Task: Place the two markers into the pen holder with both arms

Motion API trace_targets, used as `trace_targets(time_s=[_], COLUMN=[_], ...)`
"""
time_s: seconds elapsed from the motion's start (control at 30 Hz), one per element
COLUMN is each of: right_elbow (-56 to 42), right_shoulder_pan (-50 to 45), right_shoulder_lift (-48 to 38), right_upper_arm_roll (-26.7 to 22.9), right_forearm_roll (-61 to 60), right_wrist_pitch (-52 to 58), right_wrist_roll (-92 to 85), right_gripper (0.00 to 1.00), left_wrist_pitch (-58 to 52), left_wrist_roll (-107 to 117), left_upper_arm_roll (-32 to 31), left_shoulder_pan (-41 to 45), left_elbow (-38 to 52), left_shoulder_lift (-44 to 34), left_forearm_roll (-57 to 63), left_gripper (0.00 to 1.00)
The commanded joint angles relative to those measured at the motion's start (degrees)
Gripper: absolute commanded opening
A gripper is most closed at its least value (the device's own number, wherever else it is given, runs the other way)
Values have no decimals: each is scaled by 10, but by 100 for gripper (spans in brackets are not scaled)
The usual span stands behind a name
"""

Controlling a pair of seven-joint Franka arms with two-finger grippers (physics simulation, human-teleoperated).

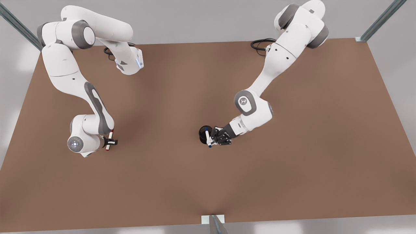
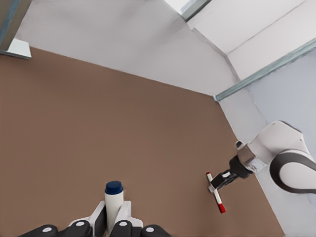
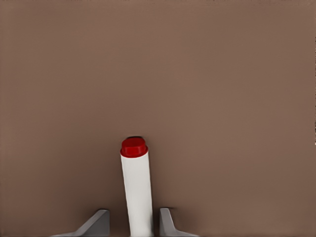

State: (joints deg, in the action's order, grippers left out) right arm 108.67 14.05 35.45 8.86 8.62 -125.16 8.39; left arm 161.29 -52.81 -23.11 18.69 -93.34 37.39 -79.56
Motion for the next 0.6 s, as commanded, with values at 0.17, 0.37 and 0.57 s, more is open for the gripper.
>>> trace_targets(time_s=[0.17,0.37,0.57], right_elbow=[-7,-21,-101], right_shoulder_pan=[-1,-2,-1], right_shoulder_lift=[-1,-12,-68], right_upper_arm_roll=[0,5,76], right_forearm_roll=[13,12,11], right_wrist_pitch=[4,29,33], right_wrist_roll=[32,32,-10], right_gripper=[27,21,21], left_wrist_pitch=[149,167,199], left_wrist_roll=[-318,-374,-394], left_upper_arm_roll=[2,3,4], left_shoulder_pan=[51,66,104], left_elbow=[-2,-4,-4], left_shoulder_lift=[3,2,4], left_forearm_roll=[-8,-2,3], left_gripper=[21,21,42])
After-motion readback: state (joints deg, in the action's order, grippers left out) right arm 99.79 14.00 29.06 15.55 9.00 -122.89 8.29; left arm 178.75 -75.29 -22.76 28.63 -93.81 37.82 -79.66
